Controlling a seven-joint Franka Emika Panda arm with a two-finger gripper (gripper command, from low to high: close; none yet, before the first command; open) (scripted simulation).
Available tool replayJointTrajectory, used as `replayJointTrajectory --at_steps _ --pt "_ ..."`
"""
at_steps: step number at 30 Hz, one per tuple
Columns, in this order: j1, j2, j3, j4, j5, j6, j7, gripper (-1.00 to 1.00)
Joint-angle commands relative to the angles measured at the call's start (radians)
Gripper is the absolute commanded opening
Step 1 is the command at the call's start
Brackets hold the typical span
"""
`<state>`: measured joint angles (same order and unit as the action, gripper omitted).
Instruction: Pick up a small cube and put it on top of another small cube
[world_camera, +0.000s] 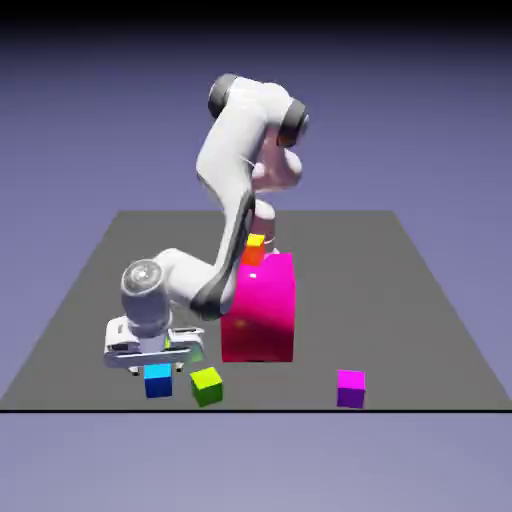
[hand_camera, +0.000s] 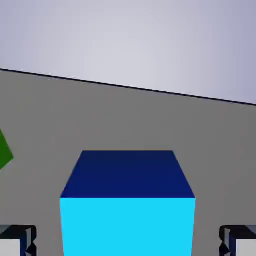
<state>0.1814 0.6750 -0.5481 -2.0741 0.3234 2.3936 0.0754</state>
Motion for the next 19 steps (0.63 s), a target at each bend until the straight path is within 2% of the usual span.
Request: replayJointTrajectory --at_steps 1,5,10,15,16,19 --pt "0.0 0.0 0.0 0.0 0.0 0.0 0.0 -1.0" --pt "0.072 -0.145 -0.064 0.01 -0.102 -0.142 0.056 -1.0" --pt "0.148 -0.315 0.05 -0.032 -0.288 -0.2 0.133 -1.0" --pt "0.106 -0.198 0.093 -0.077 -0.229 -0.043 0.097 -1.0" --pt "0.106 -0.197 0.093 -0.077 -0.229 -0.043 0.097 1.0" --pt "0.13 -0.263 0.069 -0.052 -0.262 -0.13 0.117 1.0"
